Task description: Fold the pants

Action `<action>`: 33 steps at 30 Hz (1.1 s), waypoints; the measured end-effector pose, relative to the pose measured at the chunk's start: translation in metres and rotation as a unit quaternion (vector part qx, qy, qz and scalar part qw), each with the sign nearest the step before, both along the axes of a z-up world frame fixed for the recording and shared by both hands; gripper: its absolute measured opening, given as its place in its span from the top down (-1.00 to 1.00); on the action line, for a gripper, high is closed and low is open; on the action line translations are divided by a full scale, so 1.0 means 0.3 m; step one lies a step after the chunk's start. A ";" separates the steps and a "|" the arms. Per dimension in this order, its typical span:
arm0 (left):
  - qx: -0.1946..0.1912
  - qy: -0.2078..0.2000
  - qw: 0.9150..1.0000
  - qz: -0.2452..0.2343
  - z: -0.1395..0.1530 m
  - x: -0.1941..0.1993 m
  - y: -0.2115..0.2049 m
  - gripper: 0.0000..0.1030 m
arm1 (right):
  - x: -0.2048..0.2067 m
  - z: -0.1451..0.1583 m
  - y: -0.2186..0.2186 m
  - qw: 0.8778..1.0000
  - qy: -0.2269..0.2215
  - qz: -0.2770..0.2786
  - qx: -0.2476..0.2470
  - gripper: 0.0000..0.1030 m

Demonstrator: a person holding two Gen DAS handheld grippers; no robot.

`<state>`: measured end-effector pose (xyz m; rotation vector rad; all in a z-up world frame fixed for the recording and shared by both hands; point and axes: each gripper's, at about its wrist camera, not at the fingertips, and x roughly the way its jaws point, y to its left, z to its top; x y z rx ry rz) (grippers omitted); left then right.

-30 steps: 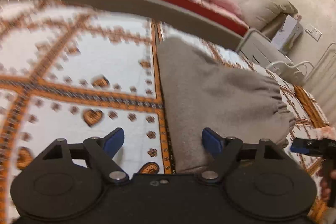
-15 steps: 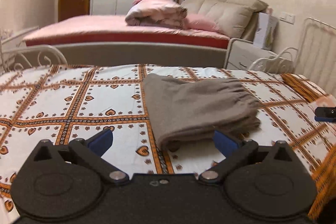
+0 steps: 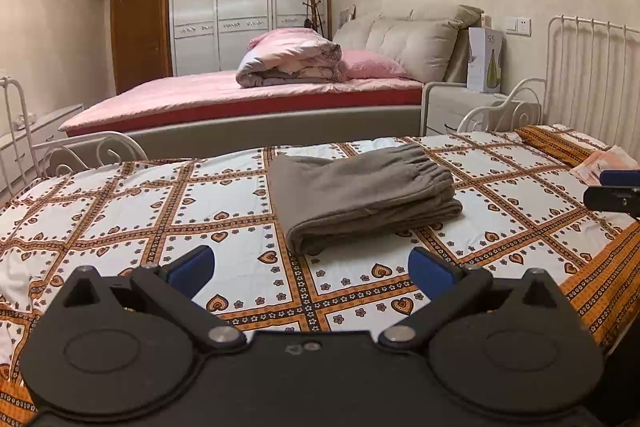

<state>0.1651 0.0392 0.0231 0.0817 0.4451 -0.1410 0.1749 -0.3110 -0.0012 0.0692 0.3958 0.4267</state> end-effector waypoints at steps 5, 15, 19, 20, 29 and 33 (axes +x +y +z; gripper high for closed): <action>-0.006 -0.019 1.000 -0.001 0.000 -0.033 -0.002 -0.89 | -0.019 -0.010 0.010 1.000 -0.016 0.012 -0.015 -1.00; -0.018 -0.009 1.000 -0.001 -0.008 0.001 -0.017 -0.89 | 0.005 -0.036 0.048 0.999 -0.006 0.029 -0.025 -1.00; -0.018 -0.009 1.000 -0.004 -0.009 -0.003 -0.022 -0.89 | 0.011 -0.035 0.035 1.000 0.001 0.019 -0.014 -1.00; -0.019 -0.010 1.000 -0.004 -0.008 -0.005 -0.021 -0.89 | 0.011 -0.035 0.030 1.000 0.002 0.015 -0.011 -1.00; -0.030 -0.013 0.999 -0.006 -0.001 -0.002 -0.013 -0.89 | 0.023 -0.035 0.018 1.000 0.012 0.008 -0.008 -1.00; -0.031 -0.013 0.999 -0.009 -0.002 -0.001 -0.019 -0.89 | 0.024 -0.035 0.021 1.000 0.013 0.008 -0.007 -1.00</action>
